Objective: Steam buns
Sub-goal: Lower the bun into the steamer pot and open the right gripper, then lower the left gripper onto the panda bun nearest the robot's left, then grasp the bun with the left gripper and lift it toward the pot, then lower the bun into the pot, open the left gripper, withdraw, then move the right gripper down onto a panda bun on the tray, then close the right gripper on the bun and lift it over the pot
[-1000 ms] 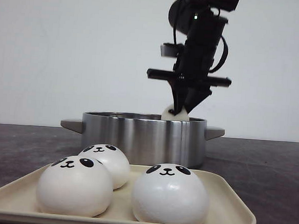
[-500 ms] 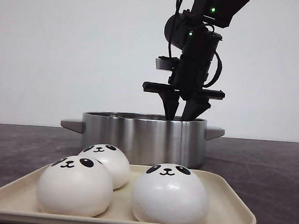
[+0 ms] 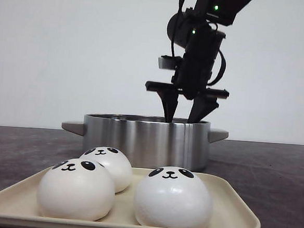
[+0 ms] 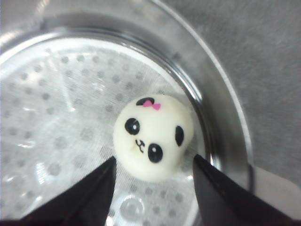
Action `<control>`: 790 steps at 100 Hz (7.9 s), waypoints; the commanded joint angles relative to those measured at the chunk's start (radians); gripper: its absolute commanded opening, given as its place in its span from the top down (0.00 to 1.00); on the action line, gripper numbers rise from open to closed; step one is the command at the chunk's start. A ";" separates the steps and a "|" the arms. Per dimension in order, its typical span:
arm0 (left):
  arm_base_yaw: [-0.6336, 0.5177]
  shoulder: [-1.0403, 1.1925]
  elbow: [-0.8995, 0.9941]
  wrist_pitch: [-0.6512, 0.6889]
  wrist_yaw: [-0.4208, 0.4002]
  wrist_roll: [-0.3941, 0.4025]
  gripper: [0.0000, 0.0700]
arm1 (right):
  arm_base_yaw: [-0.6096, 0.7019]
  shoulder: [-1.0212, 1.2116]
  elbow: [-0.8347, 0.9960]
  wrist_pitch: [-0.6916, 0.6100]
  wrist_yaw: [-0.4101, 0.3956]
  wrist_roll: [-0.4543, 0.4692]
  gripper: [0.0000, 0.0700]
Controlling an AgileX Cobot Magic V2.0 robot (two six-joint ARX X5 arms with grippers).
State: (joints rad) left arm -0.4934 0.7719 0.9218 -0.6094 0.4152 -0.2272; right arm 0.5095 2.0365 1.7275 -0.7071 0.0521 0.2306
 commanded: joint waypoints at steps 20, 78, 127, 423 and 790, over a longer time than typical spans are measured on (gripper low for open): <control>-0.006 0.072 0.016 -0.043 -0.015 -0.035 0.20 | 0.068 -0.327 0.055 -0.047 0.001 -0.033 1.00; -0.183 0.510 0.016 -0.027 -0.164 -0.073 0.00 | 0.438 -0.941 0.055 -0.147 0.320 -0.047 1.00; -0.208 0.785 0.016 0.134 -0.259 -0.146 0.00 | 0.444 -0.999 0.055 -0.187 0.349 -0.026 1.00; -0.011 1.284 0.694 0.102 -0.338 -0.002 0.29 | 0.444 -0.991 0.055 -0.240 0.370 0.024 1.00; -0.188 0.241 1.069 -0.682 -0.345 0.085 0.21 | 0.441 -0.414 -0.232 -0.326 -0.116 0.219 0.99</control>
State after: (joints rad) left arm -0.6746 1.0065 1.9697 -1.3010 0.0753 -0.1513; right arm 0.9421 1.6234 1.3815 -0.9977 -0.0784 0.5110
